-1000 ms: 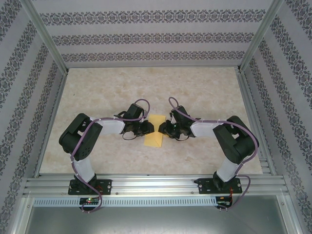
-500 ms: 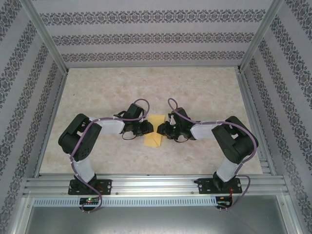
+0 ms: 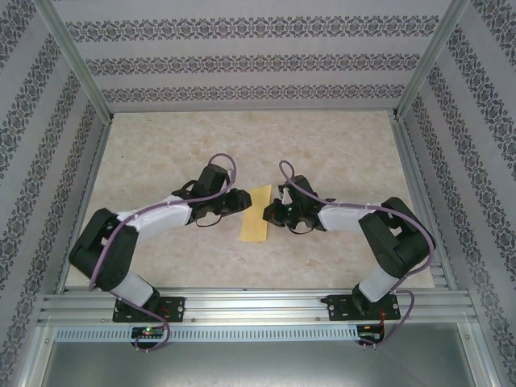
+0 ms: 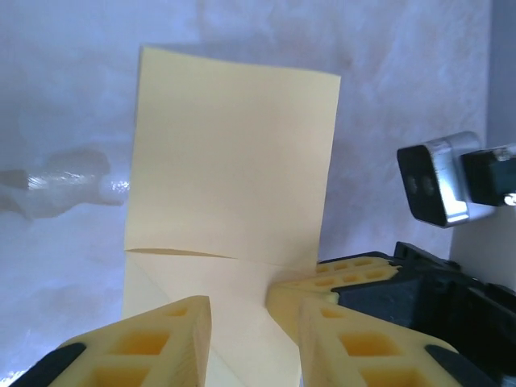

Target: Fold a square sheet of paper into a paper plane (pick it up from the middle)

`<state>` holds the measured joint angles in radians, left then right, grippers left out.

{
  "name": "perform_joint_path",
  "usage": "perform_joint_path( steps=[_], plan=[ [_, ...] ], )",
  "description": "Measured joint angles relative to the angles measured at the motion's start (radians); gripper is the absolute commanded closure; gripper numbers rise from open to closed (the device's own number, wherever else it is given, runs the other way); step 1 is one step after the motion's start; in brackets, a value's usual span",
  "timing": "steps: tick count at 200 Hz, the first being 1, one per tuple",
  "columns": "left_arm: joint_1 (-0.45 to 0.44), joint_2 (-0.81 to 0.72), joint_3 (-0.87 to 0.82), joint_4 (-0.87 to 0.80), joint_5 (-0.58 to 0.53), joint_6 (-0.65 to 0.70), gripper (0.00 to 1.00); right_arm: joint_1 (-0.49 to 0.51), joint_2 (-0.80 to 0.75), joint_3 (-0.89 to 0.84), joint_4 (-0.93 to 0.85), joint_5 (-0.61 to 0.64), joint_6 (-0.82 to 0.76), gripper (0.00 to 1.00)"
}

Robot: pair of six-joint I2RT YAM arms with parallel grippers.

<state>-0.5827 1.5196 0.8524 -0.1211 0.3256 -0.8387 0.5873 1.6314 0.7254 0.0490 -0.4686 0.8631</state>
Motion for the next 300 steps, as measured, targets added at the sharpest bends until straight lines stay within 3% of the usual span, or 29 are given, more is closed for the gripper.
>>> perform_joint_path(
  steps=[42,87,121,149,188,218,238,272,300],
  plan=[
    [0.029,-0.261,-0.061,-0.106,-0.159,0.002,0.57,0.018,-0.135,0.163,-0.314,0.136,-0.115,0.98],
    [0.086,-0.47,-0.154,-0.225,-0.294,0.004,0.51,0.1,-0.21,0.488,-0.825,0.52,-0.216,0.97],
    [0.118,-0.562,-0.209,-0.303,-0.382,-0.005,0.49,0.201,-0.1,0.737,-1.221,0.835,-0.206,0.98],
    [0.132,-0.623,-0.221,-0.364,-0.461,-0.026,0.47,0.262,0.072,0.819,-1.387,0.945,-0.196,0.97],
    [0.147,-0.741,-0.244,-0.451,-0.563,-0.061,0.42,0.32,0.351,0.94,-1.458,0.932,-0.182,0.94],
    [0.151,-0.851,-0.265,-0.511,-0.631,-0.08,0.4,0.353,0.513,1.065,-1.44,0.838,-0.182,0.89],
    [0.151,-0.895,-0.267,-0.54,-0.653,-0.083,0.39,0.362,0.584,1.142,-1.396,0.743,-0.181,0.78],
    [0.158,-0.907,-0.267,-0.559,-0.655,-0.082,0.37,0.366,0.591,1.149,-1.225,0.547,-0.177,0.66],
    [0.157,-0.892,-0.267,-0.558,-0.617,-0.06,0.35,0.34,0.453,0.931,-0.966,0.369,-0.147,0.52]
  ],
)
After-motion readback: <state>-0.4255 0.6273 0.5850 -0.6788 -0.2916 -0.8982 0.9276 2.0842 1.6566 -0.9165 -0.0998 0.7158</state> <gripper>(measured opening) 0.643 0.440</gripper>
